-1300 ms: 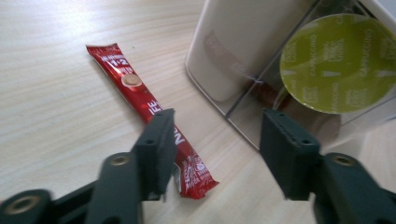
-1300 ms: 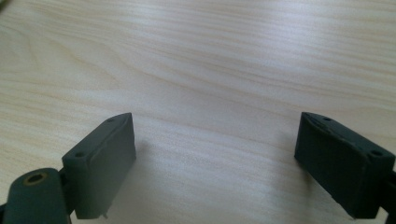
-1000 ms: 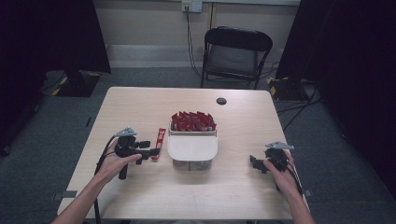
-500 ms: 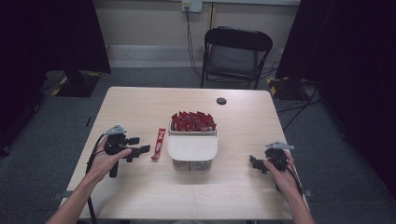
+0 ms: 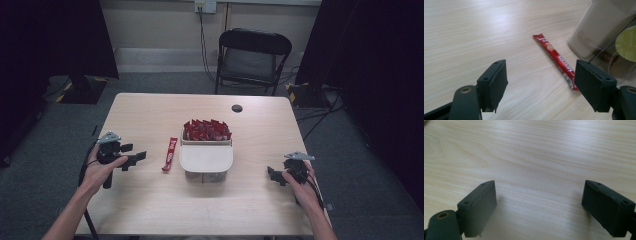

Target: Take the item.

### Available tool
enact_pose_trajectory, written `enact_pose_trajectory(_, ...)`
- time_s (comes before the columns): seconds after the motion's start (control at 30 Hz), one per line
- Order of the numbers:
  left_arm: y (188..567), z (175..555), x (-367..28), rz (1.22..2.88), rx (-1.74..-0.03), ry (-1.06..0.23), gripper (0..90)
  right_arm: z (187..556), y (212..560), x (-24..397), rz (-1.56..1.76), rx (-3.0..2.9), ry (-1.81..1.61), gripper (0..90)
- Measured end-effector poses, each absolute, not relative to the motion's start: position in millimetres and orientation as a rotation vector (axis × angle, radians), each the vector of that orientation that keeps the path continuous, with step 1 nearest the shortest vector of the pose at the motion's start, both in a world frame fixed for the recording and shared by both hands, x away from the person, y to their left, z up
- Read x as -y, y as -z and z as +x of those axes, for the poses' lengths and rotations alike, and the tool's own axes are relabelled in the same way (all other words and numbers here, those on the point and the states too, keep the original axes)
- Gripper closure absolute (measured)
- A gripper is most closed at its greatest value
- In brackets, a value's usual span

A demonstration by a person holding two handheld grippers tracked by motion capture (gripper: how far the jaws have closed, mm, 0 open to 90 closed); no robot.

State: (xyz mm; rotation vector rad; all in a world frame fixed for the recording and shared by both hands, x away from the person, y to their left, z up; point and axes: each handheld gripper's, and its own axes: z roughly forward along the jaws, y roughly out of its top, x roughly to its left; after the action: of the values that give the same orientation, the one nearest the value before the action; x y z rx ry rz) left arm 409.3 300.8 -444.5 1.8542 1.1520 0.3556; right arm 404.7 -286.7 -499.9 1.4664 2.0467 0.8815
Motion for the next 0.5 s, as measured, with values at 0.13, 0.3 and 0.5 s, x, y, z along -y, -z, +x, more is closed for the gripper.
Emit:
enact_pose_trajectory(0.13,446,409,-312,1.845,-1.196,-0.382,26.4,405,500,287,1.467,-2.047,-0.882,11.8)
enact_pose_trajectory(0.3,450,412,-325,1.835,-1.266,-0.413,25.1,405,500,287,1.467,-2.047,-0.882,11.8)
enact_pose_trajectory(0.5,463,415,-334,1.893,-1.327,-0.496,20.6,405,500,287,1.468,-2.046,-0.881,11.8)
